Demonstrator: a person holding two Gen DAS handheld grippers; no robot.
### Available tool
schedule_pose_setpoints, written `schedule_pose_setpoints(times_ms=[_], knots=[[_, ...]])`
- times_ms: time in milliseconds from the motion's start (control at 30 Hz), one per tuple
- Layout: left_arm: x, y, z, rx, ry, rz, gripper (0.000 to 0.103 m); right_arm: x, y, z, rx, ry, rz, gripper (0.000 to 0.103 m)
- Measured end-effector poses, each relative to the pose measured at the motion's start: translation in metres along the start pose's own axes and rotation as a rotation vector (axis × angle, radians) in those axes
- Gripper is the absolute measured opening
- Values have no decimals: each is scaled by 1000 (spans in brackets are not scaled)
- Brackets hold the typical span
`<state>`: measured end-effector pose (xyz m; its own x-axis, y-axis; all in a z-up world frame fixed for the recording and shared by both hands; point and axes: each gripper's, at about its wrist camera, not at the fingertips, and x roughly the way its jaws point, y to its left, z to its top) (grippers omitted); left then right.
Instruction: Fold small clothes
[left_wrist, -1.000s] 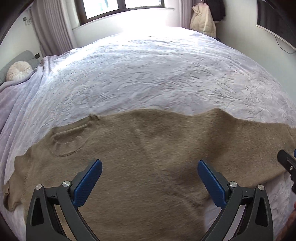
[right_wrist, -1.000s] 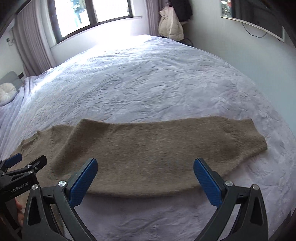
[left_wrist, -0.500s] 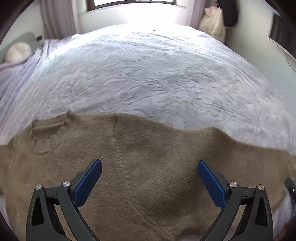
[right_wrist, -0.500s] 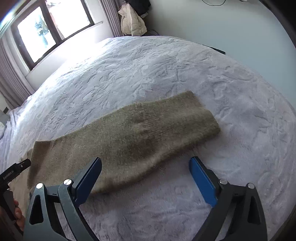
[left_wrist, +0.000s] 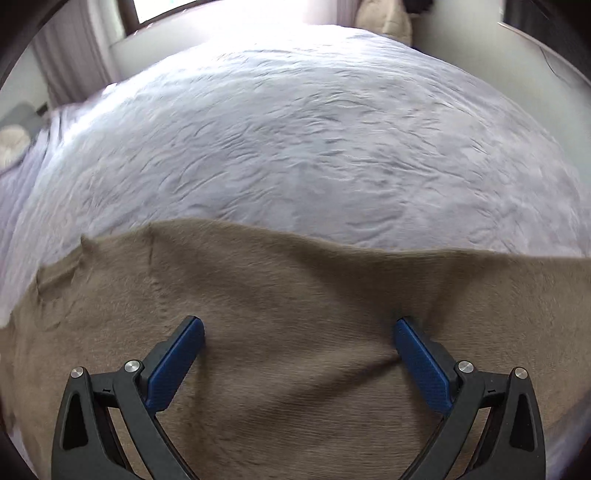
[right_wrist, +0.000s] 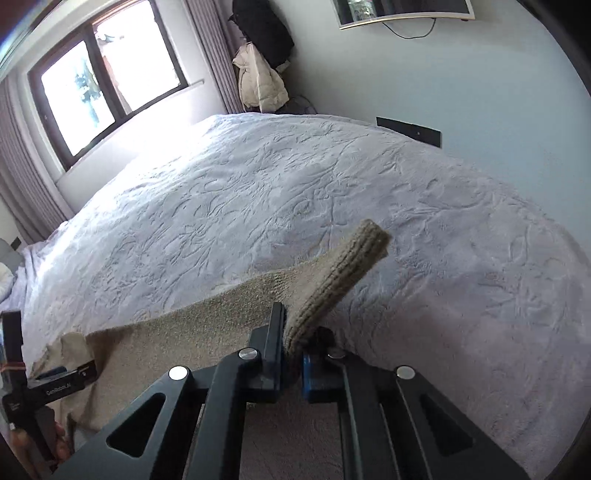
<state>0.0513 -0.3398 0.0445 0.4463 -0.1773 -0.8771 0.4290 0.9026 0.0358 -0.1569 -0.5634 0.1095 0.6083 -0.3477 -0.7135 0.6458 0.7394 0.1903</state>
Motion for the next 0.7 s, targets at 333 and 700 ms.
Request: schedule_pose_setpoints(times_ms=[333,700], knots=[[-8,21,16,-139,41,-106,103,19,-24,2,109,84,105,66],[4,-24,41,-27,32,-132,103,26,-10,14,22,91,80,14]])
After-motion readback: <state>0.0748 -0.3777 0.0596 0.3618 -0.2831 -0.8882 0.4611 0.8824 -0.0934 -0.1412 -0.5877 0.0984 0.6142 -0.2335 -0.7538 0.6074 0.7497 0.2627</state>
